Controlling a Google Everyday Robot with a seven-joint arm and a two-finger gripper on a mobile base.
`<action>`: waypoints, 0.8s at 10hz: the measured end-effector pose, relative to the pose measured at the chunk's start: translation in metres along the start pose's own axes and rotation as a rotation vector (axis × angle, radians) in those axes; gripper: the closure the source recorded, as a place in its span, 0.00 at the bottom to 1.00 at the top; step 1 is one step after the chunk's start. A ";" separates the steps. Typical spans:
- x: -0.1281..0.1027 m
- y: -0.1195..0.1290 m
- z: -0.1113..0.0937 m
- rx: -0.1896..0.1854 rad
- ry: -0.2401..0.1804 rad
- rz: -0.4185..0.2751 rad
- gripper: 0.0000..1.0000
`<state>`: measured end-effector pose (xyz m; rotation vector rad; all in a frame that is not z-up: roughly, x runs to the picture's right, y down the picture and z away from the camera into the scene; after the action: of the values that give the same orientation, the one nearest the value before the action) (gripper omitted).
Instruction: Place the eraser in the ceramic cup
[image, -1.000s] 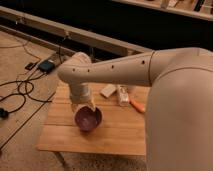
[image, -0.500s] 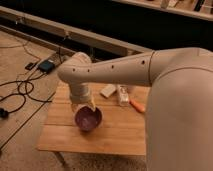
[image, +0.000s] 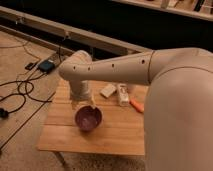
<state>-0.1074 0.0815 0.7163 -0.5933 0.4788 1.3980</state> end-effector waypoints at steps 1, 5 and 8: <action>-0.010 -0.001 -0.001 -0.003 -0.008 -0.014 0.35; -0.076 0.021 -0.004 -0.038 -0.053 -0.067 0.35; -0.120 0.046 0.006 -0.042 -0.059 -0.057 0.35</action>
<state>-0.1679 -0.0024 0.7924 -0.5940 0.3835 1.3699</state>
